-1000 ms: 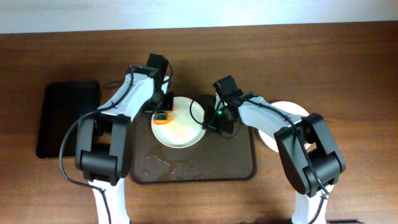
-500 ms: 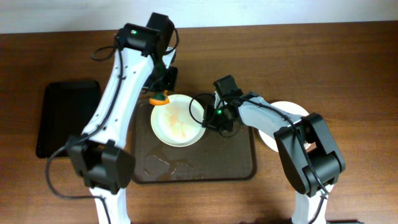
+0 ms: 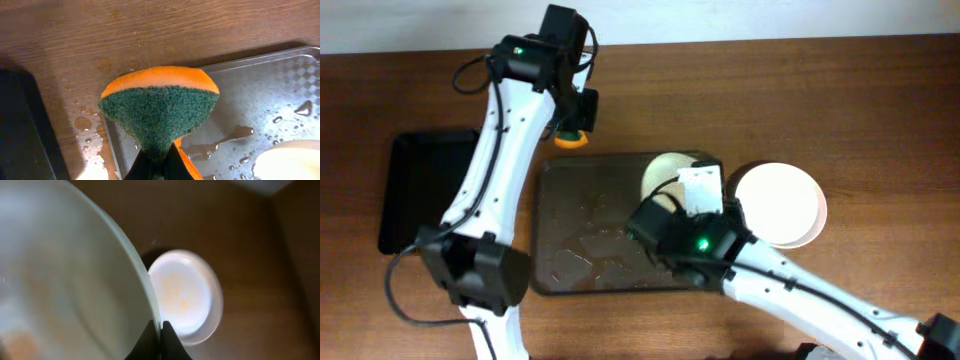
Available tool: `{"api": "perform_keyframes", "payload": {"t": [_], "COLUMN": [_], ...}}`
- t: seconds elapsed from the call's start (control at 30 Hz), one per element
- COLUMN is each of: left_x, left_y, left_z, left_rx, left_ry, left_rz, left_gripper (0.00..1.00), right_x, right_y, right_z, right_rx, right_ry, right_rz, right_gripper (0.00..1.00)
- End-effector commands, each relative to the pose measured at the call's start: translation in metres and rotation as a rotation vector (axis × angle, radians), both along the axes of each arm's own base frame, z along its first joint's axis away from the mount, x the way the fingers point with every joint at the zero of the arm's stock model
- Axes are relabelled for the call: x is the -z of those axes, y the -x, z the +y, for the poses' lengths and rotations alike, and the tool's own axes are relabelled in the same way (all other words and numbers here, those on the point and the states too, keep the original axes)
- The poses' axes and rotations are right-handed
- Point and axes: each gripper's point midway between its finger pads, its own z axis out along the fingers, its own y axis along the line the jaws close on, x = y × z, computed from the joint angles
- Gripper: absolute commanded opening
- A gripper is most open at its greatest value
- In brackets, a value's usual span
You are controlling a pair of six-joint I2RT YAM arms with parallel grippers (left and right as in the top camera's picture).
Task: Clean dirty plates on tray and stack at the side
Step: 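Lift the plate with the right gripper and stack it on the right plates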
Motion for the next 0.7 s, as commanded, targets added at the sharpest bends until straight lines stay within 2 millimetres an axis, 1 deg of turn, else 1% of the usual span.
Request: {"api": "perform_keyframes", "payload": {"t": [0.0,0.03,0.1,0.17,0.2,0.3,0.33,0.4,0.43,0.47,0.5,0.57,0.6,0.63,0.67], "left_x": [0.024,0.027,0.028,0.028,0.028,0.028,0.028,0.028,0.028,0.028,0.028,0.028,0.028,0.028,0.028], "left_y": [-0.008,-0.009,-0.01,-0.011,-0.011,-0.011,-0.01,-0.01,-0.01,-0.011,-0.011,-0.01,-0.011,-0.011,-0.01], "left_z": [0.0,0.001,0.006,0.006,0.006,0.006,0.006,0.006,0.006,0.006,0.006,0.006,0.006,0.006,0.006], "left_rx": [0.008,0.003,-0.008,-0.008,-0.008,-0.008,-0.008,-0.008,-0.008,-0.008,-0.008,-0.008,-0.008,-0.008,-0.008], "left_ry": [0.03,0.036,0.038,0.039,0.039,0.039,0.039,0.039,0.039,0.039,0.039,0.039,0.039,0.039,0.039], "left_rz": [0.053,0.062,0.067,0.065,0.065,0.065,0.066,0.066,0.066,0.065,0.065,0.066,0.065,0.065,0.066], "left_gripper": [0.0,0.0,0.0,0.0,0.0,0.0,0.0,0.0,0.0,0.0,0.0,0.0,0.0,0.0,0.0], "right_x": [-0.053,-0.058,-0.062,-0.078,-0.077,-0.034,-0.021,-0.002,0.009,0.012,0.016,0.023,0.027,0.033,0.046], "right_y": [-0.008,-0.008,-0.01,-0.011,-0.012,-0.005,-0.004,-0.003,-0.004,-0.007,-0.014,-0.022,-0.023,-0.02,-0.013], "right_z": [-0.009,-0.01,-0.012,-0.017,-0.015,-0.003,-0.007,-0.02,-0.031,-0.039,-0.057,-0.098,-0.127,-0.153,-0.18], "right_rx": [0.023,0.027,0.032,0.037,0.04,0.004,0.026,0.096,0.113,0.108,0.142,0.235,0.306,0.394,0.482], "right_ry": [0.166,0.183,0.199,0.278,0.251,0.097,0.019,-0.13,-0.232,-0.299,-0.376,-0.483,-0.538,-0.572,-0.601], "right_rz": [-0.296,-0.322,-0.341,-0.405,-0.407,-0.188,-0.103,0.028,0.147,0.21,0.253,0.303,0.316,0.317,0.338], "right_gripper": [0.04,0.04,0.04,0.04,0.04,0.04,0.04,0.04,0.04,0.04,0.04,0.04,0.04,0.04,0.04]}}
